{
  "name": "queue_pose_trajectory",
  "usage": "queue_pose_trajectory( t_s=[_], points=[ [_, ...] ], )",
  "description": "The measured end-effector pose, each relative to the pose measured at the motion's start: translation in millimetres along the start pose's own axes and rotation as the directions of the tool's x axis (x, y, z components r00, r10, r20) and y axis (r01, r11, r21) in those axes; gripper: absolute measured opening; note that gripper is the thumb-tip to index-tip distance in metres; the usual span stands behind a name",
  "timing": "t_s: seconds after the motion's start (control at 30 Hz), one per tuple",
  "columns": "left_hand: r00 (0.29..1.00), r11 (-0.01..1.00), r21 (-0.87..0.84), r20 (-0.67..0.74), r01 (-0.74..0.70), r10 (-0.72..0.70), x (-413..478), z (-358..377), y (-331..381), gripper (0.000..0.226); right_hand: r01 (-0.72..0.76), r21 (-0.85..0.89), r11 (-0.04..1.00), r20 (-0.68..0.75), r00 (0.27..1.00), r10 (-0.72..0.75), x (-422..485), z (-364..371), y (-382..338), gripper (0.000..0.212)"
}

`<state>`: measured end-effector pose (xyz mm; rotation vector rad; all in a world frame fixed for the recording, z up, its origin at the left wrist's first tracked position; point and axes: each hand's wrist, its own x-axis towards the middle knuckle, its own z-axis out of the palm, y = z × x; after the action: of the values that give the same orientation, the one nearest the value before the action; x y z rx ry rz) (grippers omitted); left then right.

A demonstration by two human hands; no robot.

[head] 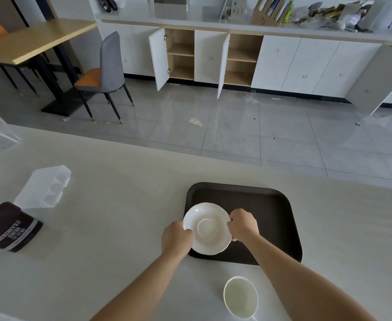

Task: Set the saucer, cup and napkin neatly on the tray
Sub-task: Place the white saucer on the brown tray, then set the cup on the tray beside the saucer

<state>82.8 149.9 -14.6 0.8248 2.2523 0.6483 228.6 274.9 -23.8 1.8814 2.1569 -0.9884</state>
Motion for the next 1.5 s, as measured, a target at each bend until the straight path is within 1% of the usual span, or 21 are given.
queue_pose_trajectory(
  t_s=[0.07,0.13,0.23,0.33,0.5,0.53,0.6,0.67,0.73,0.8,0.87,0.9,0.97,1.03,1.17,1.23,1.33,1.4,1.5],
  points=[
    [1.0,1.0,-0.003,-0.002,0.017,-0.017,-1.7,1.9,0.8,0.024,-0.003,0.0,1.0,-0.002,1.0,0.003,0.3,0.9,0.3,0.024],
    [0.998,0.998,-0.011,-0.009,0.065,-0.065,-0.6,2.9,3.1,0.017,-0.004,0.007,1.0,-0.004,1.0,0.004,1.3,1.3,0.4,0.026],
    [0.995,0.994,-0.04,-0.004,0.101,-0.102,0.5,2.4,4.0,0.018,0.005,0.01,1.0,-0.011,1.0,-0.004,1.9,1.5,1.8,0.025],
    [0.996,0.991,-0.105,0.036,0.088,-0.084,0.4,2.4,-0.6,0.021,0.02,0.036,0.999,-0.023,1.0,-0.019,0.1,2.4,4.2,0.023],
    [0.994,0.957,-0.274,0.084,0.097,-0.076,-4.6,-7.9,-6.3,0.005,0.051,0.072,0.996,-0.066,0.997,-0.047,-9.1,-0.1,10.4,0.018],
    [0.995,0.951,-0.297,0.085,0.083,-0.061,-6.4,-9.7,-8.6,0.006,0.065,0.074,0.995,-0.086,0.995,-0.058,-11.6,-1.2,12.4,0.015],
    [0.998,0.951,-0.306,0.055,0.041,-0.025,-10.8,-12.9,-14.4,0.015,0.084,0.093,0.992,-0.119,0.99,-0.072,-17.3,-3.5,17.3,0.011],
    [1.0,0.976,-0.217,0.01,-0.014,0.016,-15.7,-13.9,-26.1,0.016,0.095,0.13,0.987,-0.135,0.988,-0.077,-23.6,-4.9,23.0,0.01],
    [0.997,0.997,-0.038,-0.052,-0.065,0.063,-17.7,-12.2,-42.4,0.039,0.105,0.154,0.982,-0.144,0.986,-0.083,-31.9,-5.7,29.2,0.014],
    [0.986,0.983,0.144,-0.105,-0.116,0.132,-19.3,-9.0,-58.7,0.05,0.113,0.191,0.975,-0.146,0.986,-0.086,-42.5,-6.3,36.6,0.018],
    [0.968,0.913,0.367,-0.101,-0.178,0.229,-21.7,-4.1,-74.8,0.053,0.117,0.237,0.964,-0.147,0.986,-0.083,-56.5,-6.1,46.1,0.02],
    [0.963,0.869,0.459,-0.091,-0.184,0.252,-22.1,-1.5,-83.0,0.054,0.121,0.251,0.961,-0.15,0.985,-0.084,-65.1,-5.4,52.3,0.02],
    [0.97,0.811,0.564,-0.073,-0.152,0.233,-23.0,2.8,-96.9,0.056,0.126,0.246,0.961,-0.165,0.982,-0.087,-84.3,-3.3,66.2,0.018],
    [0.977,0.786,0.605,-0.062,-0.125,0.203,-23.3,7.5,-105.7,0.058,0.127,0.209,0.97,-0.191,0.978,-0.087,-103.6,-1.2,80.8,0.016],
    [0.968,0.787,0.601,-0.086,-0.139,0.236,-23.9,19.5,-118.2,0.062,0.087,0.185,0.979,-0.187,0.981,-0.052,-137.8,1.8,105.1,0.011],
    [0.963,0.791,0.594,-0.101,-0.143,0.25,-22.5,23.4,-124.7,0.067,0.065,0.195,0.979,-0.173,0.984,-0.031,-151.5,4.8,115.2,0.012],
    [0.948,0.797,0.582,-0.13,-0.164,0.29,-20.9,27.1,-130.2,0.072,0.032,0.176,0.984,-0.126,0.992,-0.01,-167.0,10.6,126.0,0.018],
    [0.943,0.802,0.576,-0.152,-0.157,0.295,-20.6,28.9,-132.0,0.072,0.024,0.144,0.989,-0.083,0.997,-0.012,-173.2,15.6,128.9,0.019],
    [0.933,0.806,0.572,-0.184,-0.155,0.31,-19.4,30.4,-134.1,0.071,0.009,0.167,0.986,-0.016,1.0,-0.007,-179.7,21.1,130.6,0.022]
  ],
)
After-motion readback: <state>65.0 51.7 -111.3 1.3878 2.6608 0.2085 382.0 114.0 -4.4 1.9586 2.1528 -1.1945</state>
